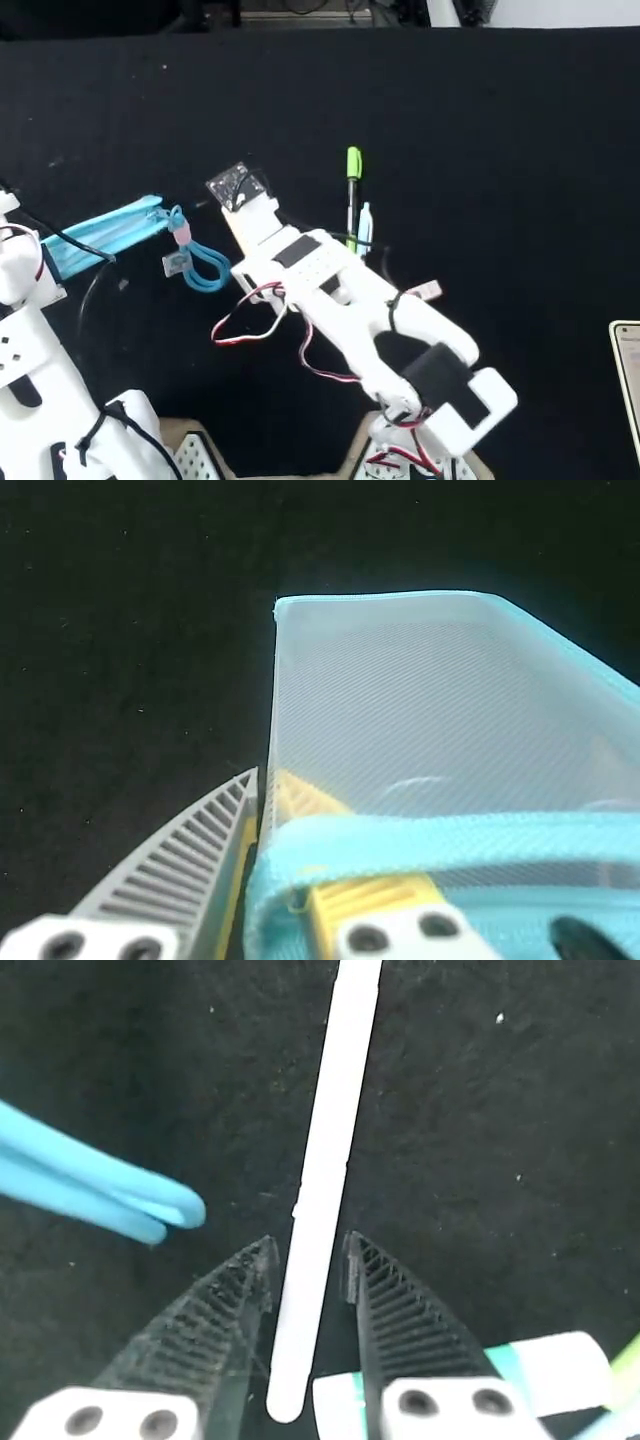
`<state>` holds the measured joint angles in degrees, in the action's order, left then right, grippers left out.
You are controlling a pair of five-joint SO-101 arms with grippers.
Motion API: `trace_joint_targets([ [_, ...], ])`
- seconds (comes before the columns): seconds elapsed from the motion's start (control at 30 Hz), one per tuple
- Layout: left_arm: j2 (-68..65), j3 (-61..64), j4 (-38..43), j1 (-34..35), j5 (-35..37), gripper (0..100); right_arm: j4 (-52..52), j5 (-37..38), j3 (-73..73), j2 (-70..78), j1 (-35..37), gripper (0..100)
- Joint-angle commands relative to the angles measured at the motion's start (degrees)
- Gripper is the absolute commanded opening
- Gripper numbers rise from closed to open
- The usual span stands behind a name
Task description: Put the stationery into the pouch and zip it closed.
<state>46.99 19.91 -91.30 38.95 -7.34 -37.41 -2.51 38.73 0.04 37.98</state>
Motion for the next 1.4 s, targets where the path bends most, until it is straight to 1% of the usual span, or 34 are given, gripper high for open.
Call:
trace_joint_targets([
  [0.0,0.79,-2.42,0.35,0.57,0.44,3,1.05,-0.09,-3.56,1.71,0.35,11.1],
  [0.3,0.88,-2.42,0.26,0.57,0.44,3,-3.25,0.0,-8.22,6.11,-0.09,10.3],
  [0.33,0.88,-2.42,0.26,0.57,0.44,3,-3.78,0.09,-8.31,6.29,-0.7,8.6],
  [0.4,0.88,-2.42,0.26,0.57,0.44,3,-4.22,1.67,-8.31,6.2,-2.73,0.7],
  [0.47,0.88,-2.42,0.26,0.57,0.44,3,-4.92,4.57,-8.13,5.41,-5.63,2.4],
  [0.53,0.88,-2.42,0.26,0.57,0.44,3,-6.07,6.51,-8.4,4.09,-8.44,0.9],
  [0.7,0.88,-2.42,0.26,0.48,0.44,3,-12.22,8.88,-8.4,-4.0,-12.13,1.1],
  [0.8,0.88,-2.42,0.26,0.22,0.44,3,-18.11,10.2,-8.4,-12.53,-12.66,1.1],
  [0.9,0.88,-2.42,0.26,-1.36,0.44,3,-23.21,10.9,-8.4,-22.11,-14.68,1.1],
  [1.0,0.88,-2.51,0.18,-1.8,0.44,3,-27.52,10.9,-7.52,-29.85,-21.27,1.1],
  [1.13,0.88,-2.51,-1.05,-5.41,0.44,3,-29.45,10.99,-2.33,-35.74,-37.1,1.1],
  [1.23,0.88,-3.12,-1.76,-12.62,0.88,3,-29.19,15.65,1.27,-36.09,-47.38,1.1],
  [1.3,0.88,-5.32,-1.85,-18.15,1.23,3,-29.19,19.69,2.77,-35.56,-51.6,1.1],
  [1.37,0.88,-9.27,-2.11,-22.81,3.87,3,-29.19,22.42,3.56,-35.21,-54.86,1.1],
])
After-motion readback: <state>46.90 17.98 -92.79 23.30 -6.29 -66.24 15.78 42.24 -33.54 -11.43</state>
